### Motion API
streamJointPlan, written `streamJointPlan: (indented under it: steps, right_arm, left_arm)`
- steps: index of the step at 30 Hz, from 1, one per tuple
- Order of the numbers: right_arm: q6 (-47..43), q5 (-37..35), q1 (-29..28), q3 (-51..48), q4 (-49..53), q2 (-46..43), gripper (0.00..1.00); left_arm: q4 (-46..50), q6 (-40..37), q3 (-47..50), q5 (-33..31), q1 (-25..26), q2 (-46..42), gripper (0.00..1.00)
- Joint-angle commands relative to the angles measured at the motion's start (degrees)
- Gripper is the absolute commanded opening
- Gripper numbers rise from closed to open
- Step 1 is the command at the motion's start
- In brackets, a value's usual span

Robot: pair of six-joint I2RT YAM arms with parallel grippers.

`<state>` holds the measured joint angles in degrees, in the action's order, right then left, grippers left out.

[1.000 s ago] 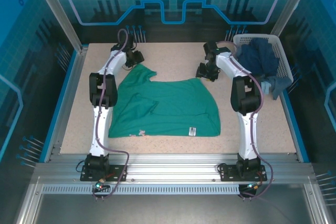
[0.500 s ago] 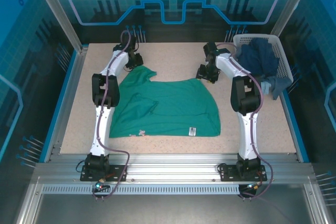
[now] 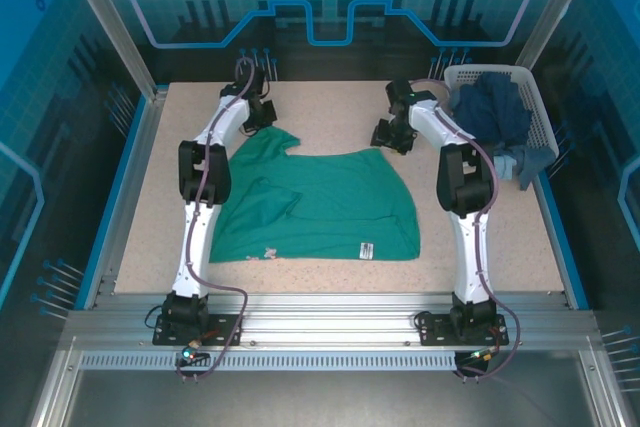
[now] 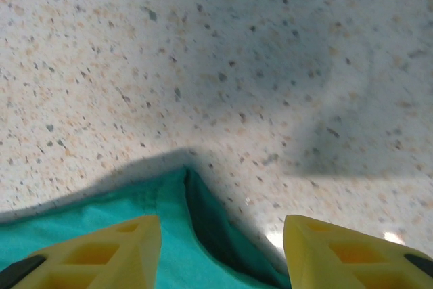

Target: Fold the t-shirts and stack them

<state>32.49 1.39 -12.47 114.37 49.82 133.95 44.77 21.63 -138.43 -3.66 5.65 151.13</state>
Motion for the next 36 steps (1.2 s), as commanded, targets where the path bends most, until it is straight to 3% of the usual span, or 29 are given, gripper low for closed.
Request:
streamJointPlan:
  steps: [1, 11, 21, 36]
  right_arm:
    - [-1.08, 2.2, -0.97, 3.01, 0.47, 2.76, 0.49]
    - [-0.41, 1.67, -1.43, 6.6, 2.96, 6.12, 0.34]
    - [0.05, 0.28, -1.85, 7.27, 2.71, 3.77, 0.01]
    - [-1.96, -0.28, -2.58, 1.17, 0.11, -3.56, 0.0]
  left_arm:
    - [1.18, -1.62, -0.36, -0.34, 0.67, -3.68, 0.0]
    - [-0.74, -1.55, 3.58, -2.67, 1.37, -8.58, 0.0]
    - [-1.27, -4.17, 6.38, -3.3, 1.9, -12.53, 0.0]
    - [-2.02, -4.93, 22.24, -1.75, 2.61, -26.63, 0.0]
